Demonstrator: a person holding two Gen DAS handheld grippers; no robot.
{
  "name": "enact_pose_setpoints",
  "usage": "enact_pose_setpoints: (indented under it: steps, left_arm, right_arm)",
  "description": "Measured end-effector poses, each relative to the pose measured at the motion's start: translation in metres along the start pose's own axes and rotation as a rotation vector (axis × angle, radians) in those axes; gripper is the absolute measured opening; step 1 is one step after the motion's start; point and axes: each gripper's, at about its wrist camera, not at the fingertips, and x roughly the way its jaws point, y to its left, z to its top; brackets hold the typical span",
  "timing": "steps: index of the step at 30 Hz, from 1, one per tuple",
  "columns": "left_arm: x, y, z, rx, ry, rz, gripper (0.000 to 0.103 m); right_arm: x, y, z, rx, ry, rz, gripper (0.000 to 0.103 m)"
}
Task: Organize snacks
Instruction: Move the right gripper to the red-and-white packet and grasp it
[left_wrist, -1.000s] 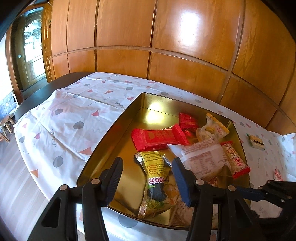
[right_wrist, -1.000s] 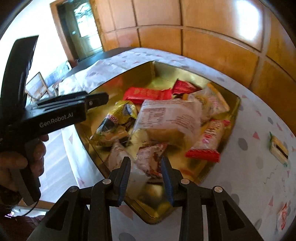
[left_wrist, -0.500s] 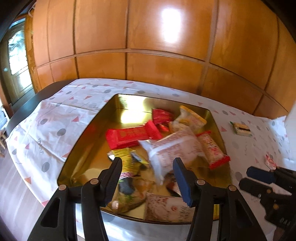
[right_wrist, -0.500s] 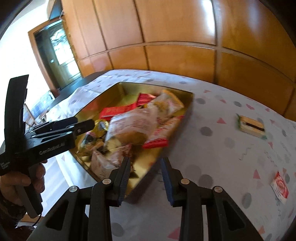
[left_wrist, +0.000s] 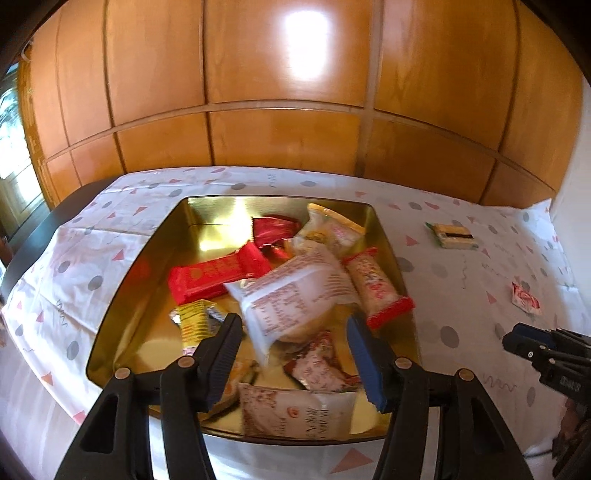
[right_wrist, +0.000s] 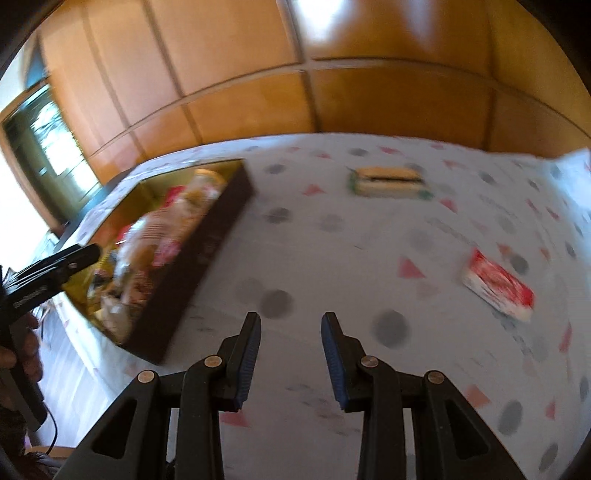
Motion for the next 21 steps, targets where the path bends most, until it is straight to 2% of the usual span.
enact_pose_setpoints:
  steps: [6,11,13,16,21]
  left_arm:
    - [0.003,-0.023,0.0,0.05,0.01,-0.029,0.06]
    - [0.005,-0.044,-0.001,0.097,0.017,-0.061,0.061]
    - [0.007,-0.05,-0.001,0.111,0.023,-0.068,0.061]
    - [0.009,-0.057,-0.002,0.128,0.03,-0.08,0.061]
    - [0.012,-0.062,-0.002,0.142,0.044,-0.092,0.061]
  right_arm:
    - [-0.007,-0.057,-0.019,0.135,0.019,-0.078,0.035]
    - [-0.019,-0.095,-0.016,0.158,-0.012,-0.178,0.039]
    - [-0.023,-0.106,-0.008,0.121,-0.029,-0.217,0.042]
    - [-0.018,-0.12,0.007,0.028,-0.006,-0.245,0.06]
    - [0.011,-0.124,0.03,-0.171,0.106,-0.257,0.063]
